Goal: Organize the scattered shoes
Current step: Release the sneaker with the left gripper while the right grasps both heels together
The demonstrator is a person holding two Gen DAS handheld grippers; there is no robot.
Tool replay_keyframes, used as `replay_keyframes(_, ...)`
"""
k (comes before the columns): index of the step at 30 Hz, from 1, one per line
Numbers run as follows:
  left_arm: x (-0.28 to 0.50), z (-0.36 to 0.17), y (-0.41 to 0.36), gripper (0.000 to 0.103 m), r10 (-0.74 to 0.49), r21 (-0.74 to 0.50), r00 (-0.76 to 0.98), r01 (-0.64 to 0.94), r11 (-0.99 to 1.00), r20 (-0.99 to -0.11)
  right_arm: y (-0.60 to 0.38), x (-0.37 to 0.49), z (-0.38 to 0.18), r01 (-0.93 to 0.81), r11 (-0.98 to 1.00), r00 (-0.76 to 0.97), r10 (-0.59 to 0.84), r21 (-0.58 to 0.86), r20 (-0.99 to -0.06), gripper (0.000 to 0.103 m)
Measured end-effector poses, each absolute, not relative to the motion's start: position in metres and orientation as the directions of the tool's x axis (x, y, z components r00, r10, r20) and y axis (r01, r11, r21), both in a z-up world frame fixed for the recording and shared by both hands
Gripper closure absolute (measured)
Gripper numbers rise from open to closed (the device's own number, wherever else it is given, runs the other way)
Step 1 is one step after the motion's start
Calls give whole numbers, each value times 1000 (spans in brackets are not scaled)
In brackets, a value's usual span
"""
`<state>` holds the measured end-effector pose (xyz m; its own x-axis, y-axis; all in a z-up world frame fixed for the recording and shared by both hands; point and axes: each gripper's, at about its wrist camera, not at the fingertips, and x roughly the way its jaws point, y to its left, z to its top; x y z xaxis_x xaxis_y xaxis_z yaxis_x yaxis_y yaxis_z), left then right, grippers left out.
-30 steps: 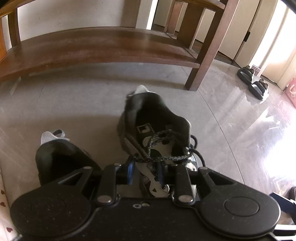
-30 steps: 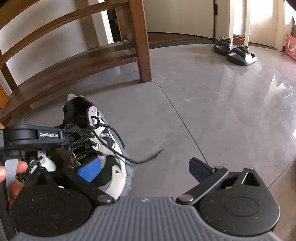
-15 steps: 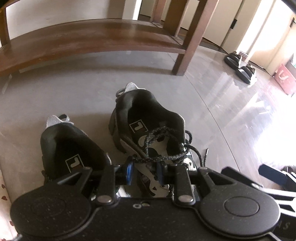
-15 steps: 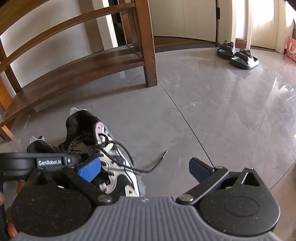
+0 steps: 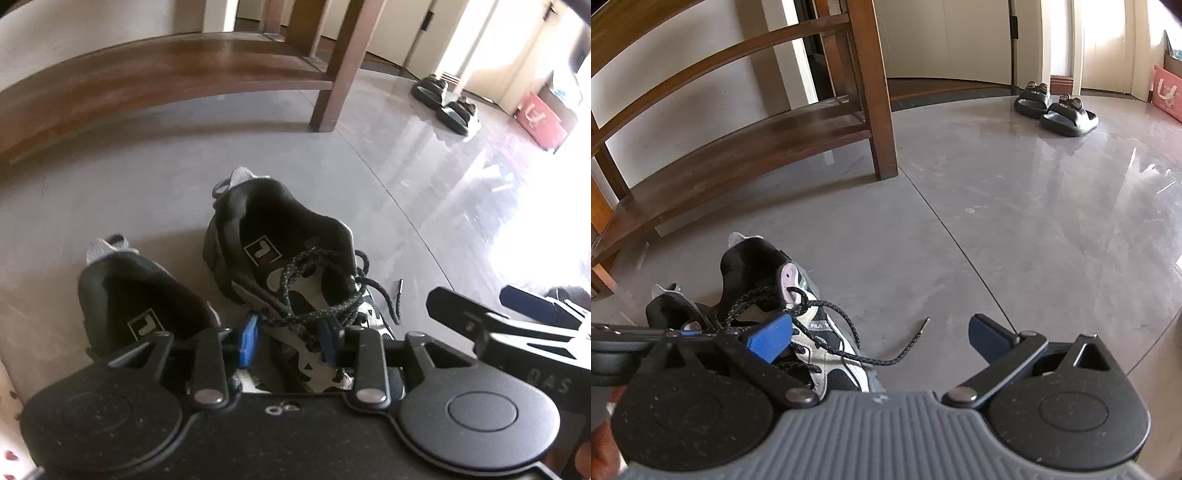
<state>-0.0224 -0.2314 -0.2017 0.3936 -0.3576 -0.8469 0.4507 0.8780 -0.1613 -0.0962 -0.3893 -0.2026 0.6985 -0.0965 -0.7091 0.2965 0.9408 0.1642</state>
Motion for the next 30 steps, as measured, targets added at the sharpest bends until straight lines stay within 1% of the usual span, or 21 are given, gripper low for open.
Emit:
replay_keyframes(4,-24,-177,-226,60,-348,-102,413,512,853,-841,-388,-94,-197,293,941,719,-100,170,-688,0)
replay_keyframes(6,-25,-166,-220,52,-348,-79,426,533,843,-835,-386,-92,-194,286,940,732,-91,183,-676,0)
replay_keyframes(8,-30,-152,-211,49,-333,-12,462,570,822,-822,-384,-90,-190,262,941,749,-58,214,-660,0)
replay_keyframes(11,-37,-141,-199,47,-298,96,492,627,773,-818,-377,-87,-185,221,946,774,-22,238,-633,0)
replay_keyframes(14,-49,-132,-176,47,-235,233,522,680,695,-820,-365,-83,-178,191,959,789,-25,207,-613,0)
replay_keyframes(16,-55,-129,-162,45,-216,274,527,699,661,-822,-356,-79,-173,168,970,800,-30,176,-599,0)
replay_keyframes(17,-60,-129,-154,40,-206,294,534,703,647,-820,-350,-76,-171,148,975,807,-24,164,-589,0)
replay_keyframes(18,-64,-128,-145,32,-198,314,540,707,634,-818,-345,-74,-169,128,979,810,-10,160,-587,0)
replay_keyframes(21,-75,-131,-118,29,-202,319,554,699,641,-808,-332,-66,-167,43,985,790,69,167,-609,0)
replay_keyframes(24,-73,-143,-103,29,-204,275,531,685,674,-822,-315,-59,-166,-64,987,750,146,148,-646,0)
replay_keyframes(27,-62,-148,-99,29,-184,239,510,653,719,-840,-306,-60,-164,-88,987,761,153,134,-631,0)
replay_keyframes(30,-56,-142,-96,29,-198,233,532,634,738,-823,-301,-57,-163,-77,985,759,159,155,-631,0)
